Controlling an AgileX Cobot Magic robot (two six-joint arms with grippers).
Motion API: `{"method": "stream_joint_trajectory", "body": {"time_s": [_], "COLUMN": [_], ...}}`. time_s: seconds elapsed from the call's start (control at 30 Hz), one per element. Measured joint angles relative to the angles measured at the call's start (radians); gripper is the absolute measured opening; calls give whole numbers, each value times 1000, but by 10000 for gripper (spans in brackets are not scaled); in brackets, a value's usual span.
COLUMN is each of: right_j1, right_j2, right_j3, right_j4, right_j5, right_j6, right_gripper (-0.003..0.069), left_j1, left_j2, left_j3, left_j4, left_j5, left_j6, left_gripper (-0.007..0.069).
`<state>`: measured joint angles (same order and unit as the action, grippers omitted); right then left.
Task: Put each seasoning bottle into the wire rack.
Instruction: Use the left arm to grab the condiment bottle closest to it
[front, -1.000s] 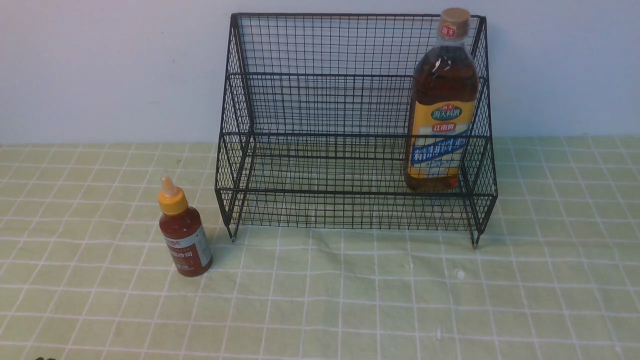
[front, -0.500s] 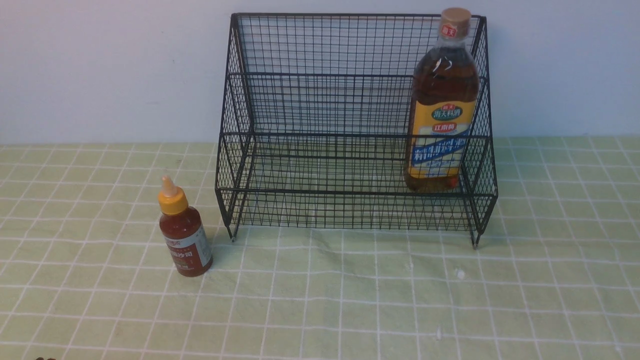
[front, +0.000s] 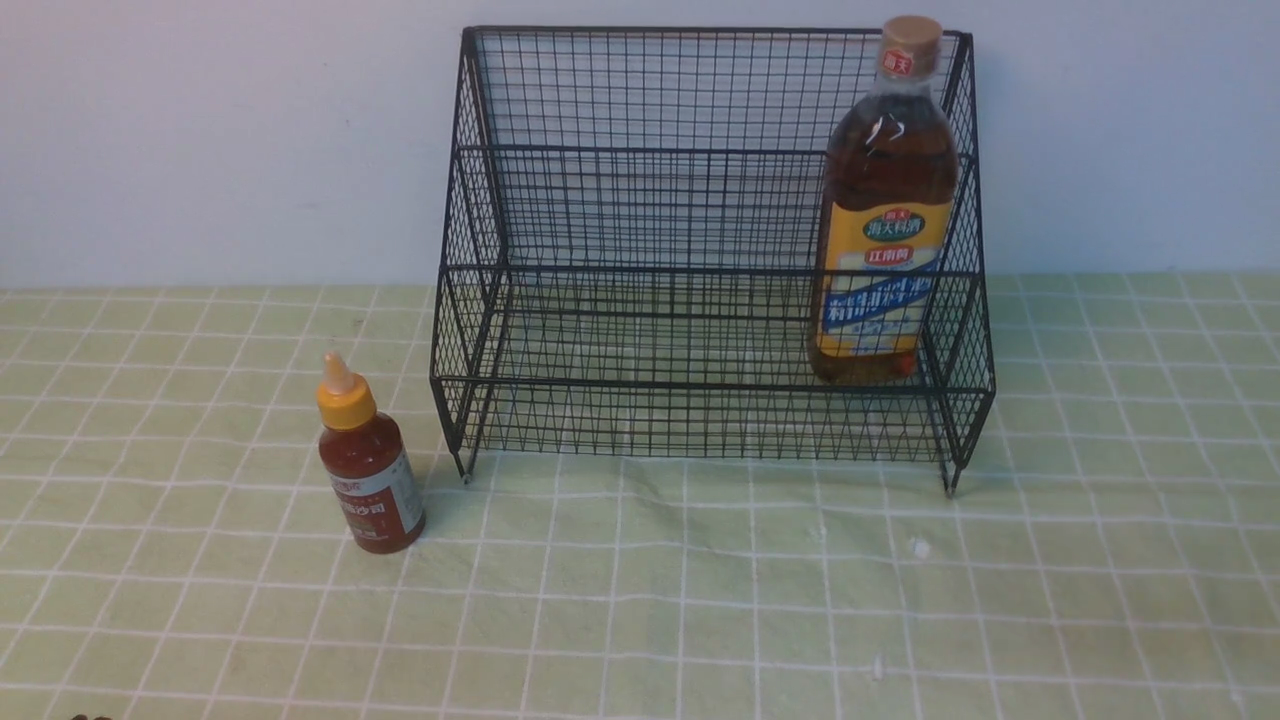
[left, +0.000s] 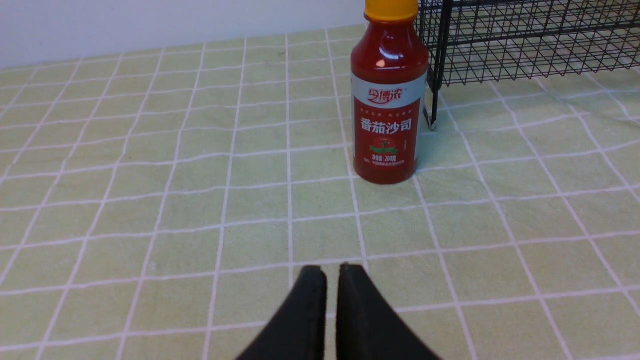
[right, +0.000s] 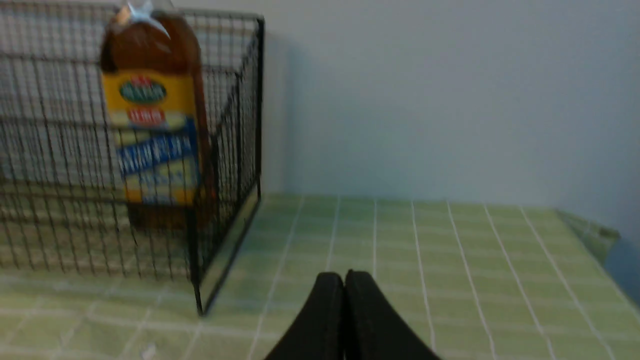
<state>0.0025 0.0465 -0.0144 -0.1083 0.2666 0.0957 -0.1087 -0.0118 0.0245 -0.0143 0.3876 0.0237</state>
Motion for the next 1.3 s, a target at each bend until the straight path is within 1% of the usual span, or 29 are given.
{"method": "stream_joint_trajectory", "body": {"time_s": [0.07,0.13,0.2,1.23,1.3], "right_j1": [-8,-13,-14,-14,-14], "right_j2": [-27,-49,-55,-58,-58], "right_j3": [32,41,38,38,38], "right_j4": [7,13,13,16,16], "right_j5": [24,84,99,103,103], "right_j6": [0,-2,-2,-3,-3], "right_gripper": [-14,-14,-14,-14,-14], "left_j1": [0,0,0,0,0], "left_j2": [0,0,0,0,0], "left_j3": [0,0,0,0,0], "left_j4": [0,0,0,0,14], "left_j5": [0,0,0,0,-3], "left_j6": [0,0,0,1,9], "left_gripper": [17,17,17,17,17]}}
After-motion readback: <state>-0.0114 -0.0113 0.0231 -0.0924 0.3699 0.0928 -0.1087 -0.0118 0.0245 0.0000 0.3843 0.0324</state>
